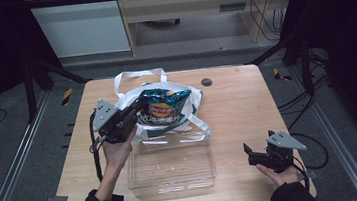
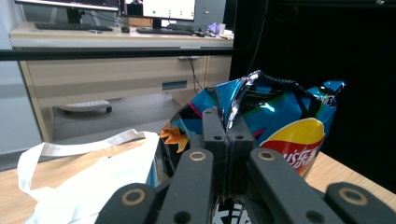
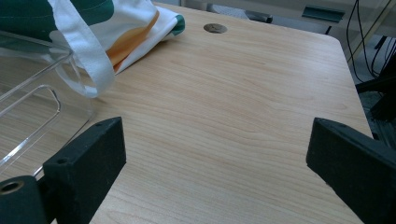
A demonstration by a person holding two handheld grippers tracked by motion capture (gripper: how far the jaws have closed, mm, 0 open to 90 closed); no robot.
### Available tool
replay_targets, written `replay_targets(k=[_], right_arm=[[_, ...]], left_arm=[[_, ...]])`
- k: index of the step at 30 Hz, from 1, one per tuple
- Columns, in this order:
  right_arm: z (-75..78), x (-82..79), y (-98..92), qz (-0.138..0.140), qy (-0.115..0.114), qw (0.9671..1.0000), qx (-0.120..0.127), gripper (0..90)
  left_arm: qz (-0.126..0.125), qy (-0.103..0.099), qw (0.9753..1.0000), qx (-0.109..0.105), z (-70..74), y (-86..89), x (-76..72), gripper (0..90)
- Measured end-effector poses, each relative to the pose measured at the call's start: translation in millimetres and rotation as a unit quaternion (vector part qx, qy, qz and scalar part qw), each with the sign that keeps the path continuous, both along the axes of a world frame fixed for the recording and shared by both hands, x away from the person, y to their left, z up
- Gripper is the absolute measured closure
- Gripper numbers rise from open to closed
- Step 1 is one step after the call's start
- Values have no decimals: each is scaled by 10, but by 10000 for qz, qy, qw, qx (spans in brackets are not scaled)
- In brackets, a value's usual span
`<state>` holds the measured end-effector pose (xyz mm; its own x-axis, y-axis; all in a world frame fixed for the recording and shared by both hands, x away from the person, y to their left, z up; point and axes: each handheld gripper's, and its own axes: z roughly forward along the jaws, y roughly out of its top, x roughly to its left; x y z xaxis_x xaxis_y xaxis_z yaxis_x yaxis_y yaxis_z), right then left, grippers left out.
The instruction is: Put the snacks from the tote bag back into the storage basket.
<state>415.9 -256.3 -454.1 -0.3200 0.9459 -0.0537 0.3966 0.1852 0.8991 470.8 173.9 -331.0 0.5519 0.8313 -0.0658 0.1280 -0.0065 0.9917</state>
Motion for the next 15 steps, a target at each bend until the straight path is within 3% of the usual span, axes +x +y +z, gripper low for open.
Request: replay_targets(k=[15], right_arm=[[-3,2,1,-4,-10,10000,-31,50]], left_arm=[[-39,-315,9994,-126,290,62,-221,897]])
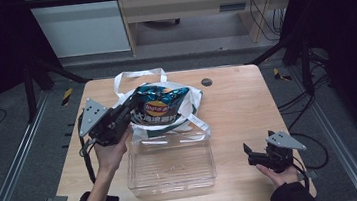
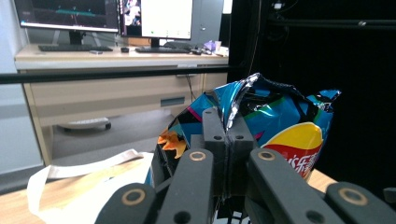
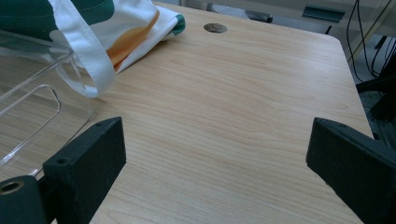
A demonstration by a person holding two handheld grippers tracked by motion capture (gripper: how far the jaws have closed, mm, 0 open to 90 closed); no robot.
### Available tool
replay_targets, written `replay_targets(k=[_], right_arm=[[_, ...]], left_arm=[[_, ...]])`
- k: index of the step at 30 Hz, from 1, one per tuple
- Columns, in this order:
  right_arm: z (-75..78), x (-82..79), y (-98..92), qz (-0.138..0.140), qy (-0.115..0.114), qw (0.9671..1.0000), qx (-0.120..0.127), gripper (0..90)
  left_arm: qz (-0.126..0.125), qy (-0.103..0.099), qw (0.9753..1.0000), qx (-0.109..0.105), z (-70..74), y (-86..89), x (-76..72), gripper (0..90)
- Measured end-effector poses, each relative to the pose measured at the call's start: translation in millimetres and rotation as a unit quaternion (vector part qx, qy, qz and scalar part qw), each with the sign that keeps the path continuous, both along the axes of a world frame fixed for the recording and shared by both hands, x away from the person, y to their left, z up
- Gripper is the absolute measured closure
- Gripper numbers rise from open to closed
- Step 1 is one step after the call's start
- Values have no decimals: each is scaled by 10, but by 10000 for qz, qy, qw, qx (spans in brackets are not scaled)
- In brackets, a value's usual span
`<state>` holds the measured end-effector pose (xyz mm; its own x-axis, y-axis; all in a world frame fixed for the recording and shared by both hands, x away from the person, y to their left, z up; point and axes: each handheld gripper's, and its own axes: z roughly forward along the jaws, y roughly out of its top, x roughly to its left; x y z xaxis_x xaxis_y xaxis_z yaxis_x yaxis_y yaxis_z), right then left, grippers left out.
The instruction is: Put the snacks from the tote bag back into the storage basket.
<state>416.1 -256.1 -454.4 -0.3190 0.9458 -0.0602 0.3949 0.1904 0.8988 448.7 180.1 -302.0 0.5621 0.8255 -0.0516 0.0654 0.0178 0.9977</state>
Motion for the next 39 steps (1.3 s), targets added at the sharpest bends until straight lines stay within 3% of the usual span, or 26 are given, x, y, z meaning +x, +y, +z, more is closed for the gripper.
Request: replay_targets(k=[7,19,25,39], right_arm=[[3,-5,-3,-3,-4,10000,8,50],[3,-8,1,-5,-5,10000,1,51],[3,-9,2,0,-8,10000,-3,51],[6,-17,6,19,-1,10000,15,51]], left_arm=[[-90,-113,9999,-14,61,-16,-140,897],[-260,-161,9995,-95,14,10,-366,897],[-321,-150,9994,-38,-5,-3,-452,897],[-524,-8,9986,-1,-204,-23,-665,897]])
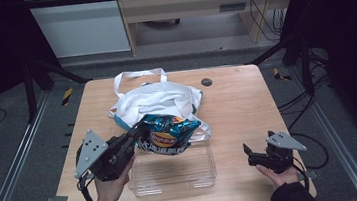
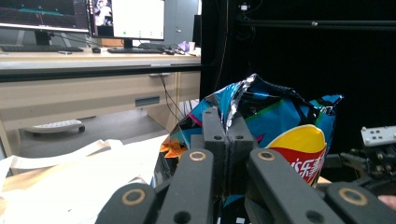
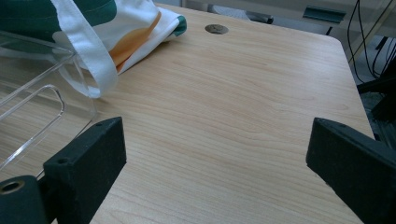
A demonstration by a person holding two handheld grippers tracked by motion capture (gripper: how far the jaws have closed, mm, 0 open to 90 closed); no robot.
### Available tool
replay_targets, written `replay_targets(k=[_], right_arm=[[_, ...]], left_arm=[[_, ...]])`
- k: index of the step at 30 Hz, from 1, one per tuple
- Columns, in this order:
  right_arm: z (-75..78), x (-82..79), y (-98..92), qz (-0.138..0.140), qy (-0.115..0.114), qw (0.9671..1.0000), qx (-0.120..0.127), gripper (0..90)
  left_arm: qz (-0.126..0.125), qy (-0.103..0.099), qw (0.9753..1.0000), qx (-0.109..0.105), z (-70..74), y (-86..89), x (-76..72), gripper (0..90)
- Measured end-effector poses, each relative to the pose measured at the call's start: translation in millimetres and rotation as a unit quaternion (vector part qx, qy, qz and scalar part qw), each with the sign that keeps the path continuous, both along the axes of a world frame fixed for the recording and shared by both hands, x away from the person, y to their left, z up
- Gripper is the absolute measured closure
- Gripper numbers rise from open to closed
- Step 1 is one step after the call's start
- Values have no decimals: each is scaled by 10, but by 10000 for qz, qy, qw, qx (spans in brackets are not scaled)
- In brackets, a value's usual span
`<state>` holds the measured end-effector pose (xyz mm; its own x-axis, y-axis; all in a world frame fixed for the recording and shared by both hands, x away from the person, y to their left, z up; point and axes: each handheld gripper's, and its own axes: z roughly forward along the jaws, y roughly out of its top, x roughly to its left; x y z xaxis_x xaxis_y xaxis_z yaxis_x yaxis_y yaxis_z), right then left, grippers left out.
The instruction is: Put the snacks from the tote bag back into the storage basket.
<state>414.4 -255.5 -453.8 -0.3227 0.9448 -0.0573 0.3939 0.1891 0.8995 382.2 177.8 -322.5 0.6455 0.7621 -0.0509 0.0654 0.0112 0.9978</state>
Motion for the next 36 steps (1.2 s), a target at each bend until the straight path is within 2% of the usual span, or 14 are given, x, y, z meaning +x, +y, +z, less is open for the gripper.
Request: replay_targets(k=[17,22,30,36], right_arm=[[24,-15,6,58,-69,10000,23,51],[28,-22,12,66,-58,10000,27,51],[28,-25,12,69,-61,10000,27,51],[28,-26,13,66,-63,10000,28,51]], left_arm=[[-70,263,9996,93,-253,-37,-69,897],[-33,394,9992,85,-322,-19,-56,897],[27,571,9981,234,-453,-38,-4,896],[71,680,9973,259,-510,-36,30,895]])
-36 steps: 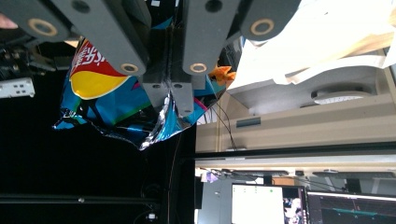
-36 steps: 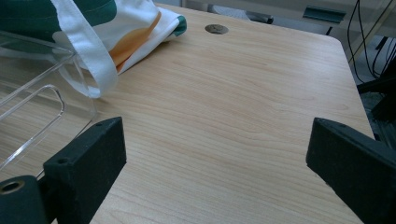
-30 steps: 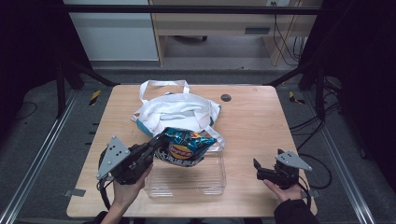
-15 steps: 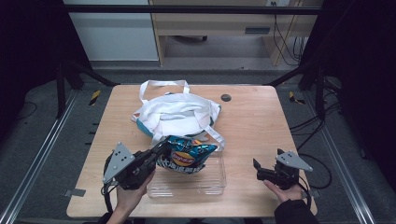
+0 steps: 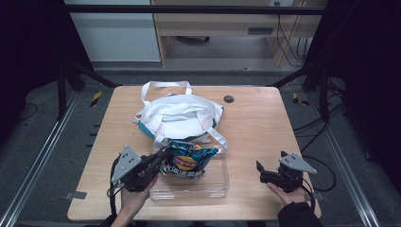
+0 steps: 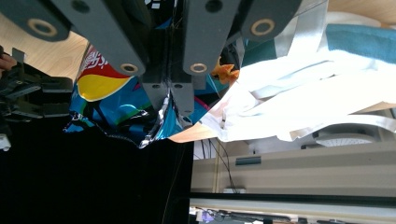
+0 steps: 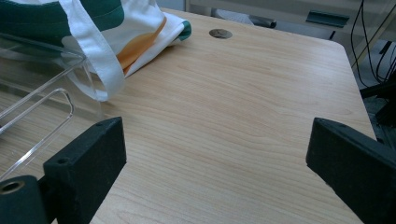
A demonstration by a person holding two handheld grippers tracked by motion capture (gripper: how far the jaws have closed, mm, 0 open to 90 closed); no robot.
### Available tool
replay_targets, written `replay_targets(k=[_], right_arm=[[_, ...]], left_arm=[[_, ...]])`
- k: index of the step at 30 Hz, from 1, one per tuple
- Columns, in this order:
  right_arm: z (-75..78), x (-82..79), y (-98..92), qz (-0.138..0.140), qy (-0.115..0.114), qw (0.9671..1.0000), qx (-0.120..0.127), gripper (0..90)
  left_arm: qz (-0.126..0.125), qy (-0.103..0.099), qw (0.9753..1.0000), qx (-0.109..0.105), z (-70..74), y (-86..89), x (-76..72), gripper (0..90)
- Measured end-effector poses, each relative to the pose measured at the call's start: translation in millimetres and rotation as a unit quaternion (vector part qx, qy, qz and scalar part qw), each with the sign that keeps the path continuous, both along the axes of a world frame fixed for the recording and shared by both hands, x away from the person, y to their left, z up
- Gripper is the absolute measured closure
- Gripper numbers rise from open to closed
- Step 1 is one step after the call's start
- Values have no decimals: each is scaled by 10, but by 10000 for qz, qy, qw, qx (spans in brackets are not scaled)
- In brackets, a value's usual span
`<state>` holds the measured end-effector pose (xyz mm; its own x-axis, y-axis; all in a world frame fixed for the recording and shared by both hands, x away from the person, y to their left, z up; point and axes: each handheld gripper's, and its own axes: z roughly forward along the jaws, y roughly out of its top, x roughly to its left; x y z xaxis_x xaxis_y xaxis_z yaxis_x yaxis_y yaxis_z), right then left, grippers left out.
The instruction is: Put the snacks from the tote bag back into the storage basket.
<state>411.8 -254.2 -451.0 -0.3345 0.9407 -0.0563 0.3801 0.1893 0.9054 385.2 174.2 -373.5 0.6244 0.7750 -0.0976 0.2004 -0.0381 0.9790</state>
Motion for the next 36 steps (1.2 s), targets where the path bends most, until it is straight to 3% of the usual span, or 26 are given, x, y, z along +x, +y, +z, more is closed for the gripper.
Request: replay_targets(k=[12,26,36], right_arm=[[-3,2,-1,6,21,10000,4,51],[-15,14,-1,4,34,10000,-15,52],[-21,19,3,13,53,10000,-24,52]], left_arm=[[172,225,9996,-96,-97,40,75,893],[477,382,9981,-18,-169,51,152,883],[597,373,9975,9,-195,45,193,868]])
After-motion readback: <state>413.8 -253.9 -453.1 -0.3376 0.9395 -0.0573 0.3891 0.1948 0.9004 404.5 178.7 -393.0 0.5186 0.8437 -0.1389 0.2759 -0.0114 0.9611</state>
